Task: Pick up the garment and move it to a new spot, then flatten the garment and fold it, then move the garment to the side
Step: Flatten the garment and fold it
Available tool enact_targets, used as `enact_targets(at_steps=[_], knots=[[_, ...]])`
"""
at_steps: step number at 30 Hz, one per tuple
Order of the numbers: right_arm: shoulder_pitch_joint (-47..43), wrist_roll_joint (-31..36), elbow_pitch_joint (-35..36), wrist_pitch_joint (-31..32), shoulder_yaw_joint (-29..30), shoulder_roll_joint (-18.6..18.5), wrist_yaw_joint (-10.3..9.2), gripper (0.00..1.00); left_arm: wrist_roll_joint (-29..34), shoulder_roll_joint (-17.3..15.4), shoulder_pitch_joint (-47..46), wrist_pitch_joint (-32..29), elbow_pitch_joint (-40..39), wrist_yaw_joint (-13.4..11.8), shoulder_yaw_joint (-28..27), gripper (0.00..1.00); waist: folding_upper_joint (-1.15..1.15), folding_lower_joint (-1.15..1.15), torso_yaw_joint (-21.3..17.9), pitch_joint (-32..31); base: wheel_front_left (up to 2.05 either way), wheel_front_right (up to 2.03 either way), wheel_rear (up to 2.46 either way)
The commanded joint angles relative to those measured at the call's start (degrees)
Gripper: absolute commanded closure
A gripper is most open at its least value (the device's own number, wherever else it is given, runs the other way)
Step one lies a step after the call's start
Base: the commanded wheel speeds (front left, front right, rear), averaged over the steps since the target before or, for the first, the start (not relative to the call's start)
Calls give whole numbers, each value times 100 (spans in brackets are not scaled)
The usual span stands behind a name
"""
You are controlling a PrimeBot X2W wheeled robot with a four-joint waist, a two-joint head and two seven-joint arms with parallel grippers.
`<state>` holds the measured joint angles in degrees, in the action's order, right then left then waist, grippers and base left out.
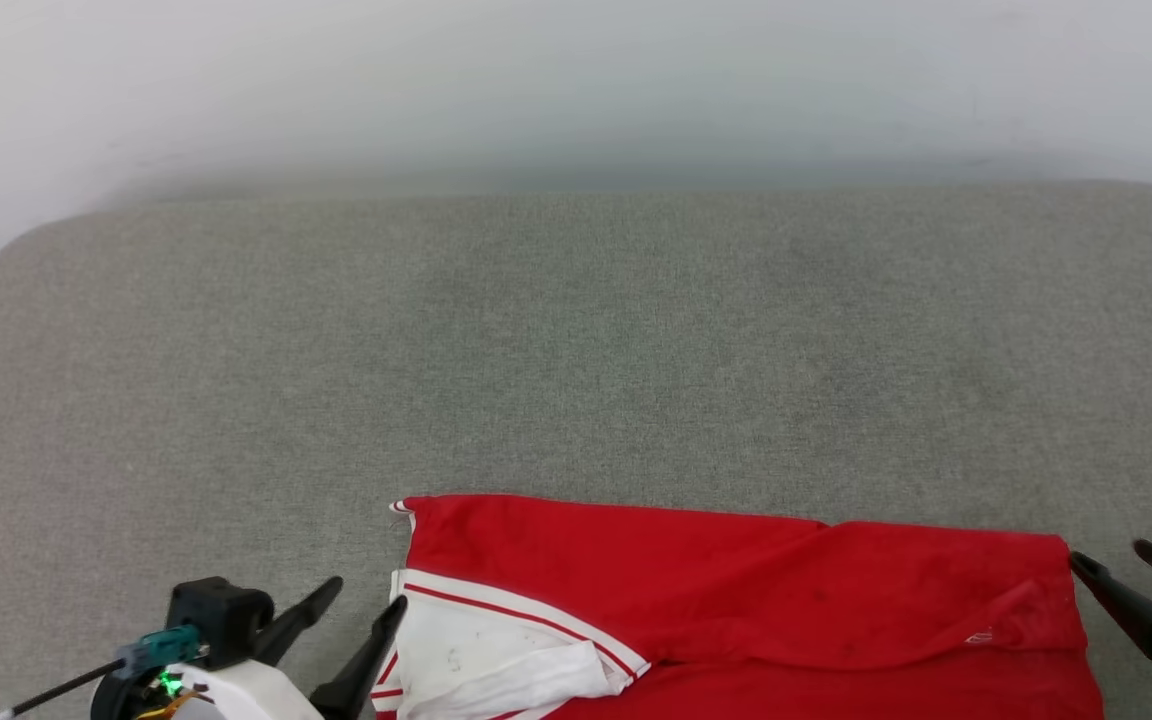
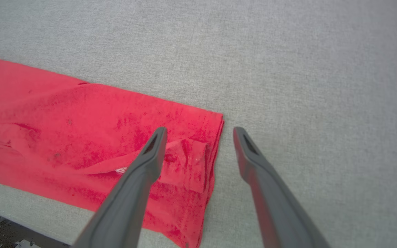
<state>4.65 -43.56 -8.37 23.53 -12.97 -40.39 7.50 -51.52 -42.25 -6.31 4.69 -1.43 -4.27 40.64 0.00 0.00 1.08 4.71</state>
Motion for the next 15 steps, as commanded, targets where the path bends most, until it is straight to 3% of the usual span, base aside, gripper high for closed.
enact_targets(at_steps=[1,6,10,15], knots=[[-140,-16,-14,54,50,48,-2,0,19,2,86,67,-26,-40,-21,0,0,0,16,-65,0,0,0],[-421,39,184,356,795,276,-2,0,100,150,345,839,-272,-389,-464,0,0,0,36,-112,0,0,0],[-684,172,233,590,1380,671,-2,0,527,399,525,1043,-431,-536,-900,0,0,0,100,-91,0,0,0],[-930,380,250,829,1923,1364,-1,0,1480,1246,999,1053,-860,-367,-2024,0,0,0,181,-78,0,0,0]])
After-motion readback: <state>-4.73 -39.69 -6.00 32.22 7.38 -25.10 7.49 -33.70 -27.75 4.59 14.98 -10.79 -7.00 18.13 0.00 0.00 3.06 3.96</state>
